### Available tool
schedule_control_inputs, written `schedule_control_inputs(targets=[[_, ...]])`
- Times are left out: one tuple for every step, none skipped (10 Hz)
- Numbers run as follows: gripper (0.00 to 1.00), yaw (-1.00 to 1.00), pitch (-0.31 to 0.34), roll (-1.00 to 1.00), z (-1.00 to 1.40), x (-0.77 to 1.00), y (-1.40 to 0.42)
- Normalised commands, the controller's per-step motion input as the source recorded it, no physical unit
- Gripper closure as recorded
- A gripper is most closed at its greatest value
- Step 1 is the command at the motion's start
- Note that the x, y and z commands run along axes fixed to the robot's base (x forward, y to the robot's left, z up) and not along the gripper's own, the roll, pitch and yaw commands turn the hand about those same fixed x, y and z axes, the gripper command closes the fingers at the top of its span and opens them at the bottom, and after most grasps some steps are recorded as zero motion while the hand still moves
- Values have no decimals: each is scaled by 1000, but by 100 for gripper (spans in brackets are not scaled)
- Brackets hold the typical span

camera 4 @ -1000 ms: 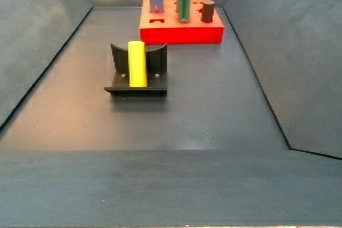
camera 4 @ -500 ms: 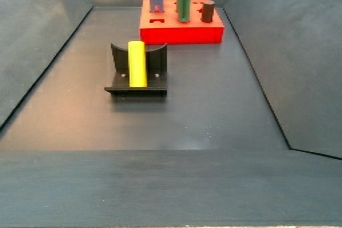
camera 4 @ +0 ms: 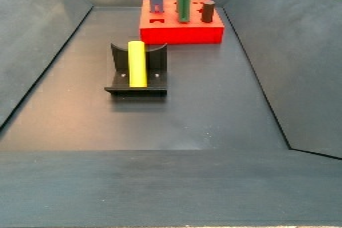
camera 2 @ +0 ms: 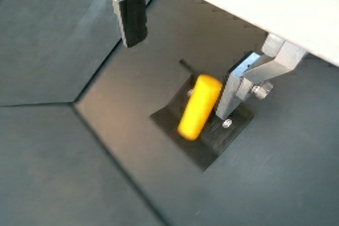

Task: Pick up the oval object. Move up. Place the oval object on the fixture. Regrasp the oval object. Move to above the board. Insert the oval object.
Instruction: Regrasp the oval object.

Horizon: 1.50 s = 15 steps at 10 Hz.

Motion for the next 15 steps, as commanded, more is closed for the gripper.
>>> schedule_control_inputs(targets=[[0,65,84,1000,-11,79,-36],[0,86,110,889,-9,82,-35],[0,96,111,692,-15,83,-38],[0,111,105,497,-15,82,-38],[0,123,94,337,-8,78,-27],[0,137,67,219,-4,66,-25],[0,38,121,146,-1000,29,74],[0,45,105,136,-1000,31,75],[0,73,72,115,-1000,41,71],[0,98,35,80,-1000,51,66],[0,106,6,62,-1000,57,65],[0,106,-26,56,-1000,64,61],[0,97,-46,60,-1000,72,57],[0,78,-67,69,-1000,87,50],[0,57,-76,75,-1000,95,45]])
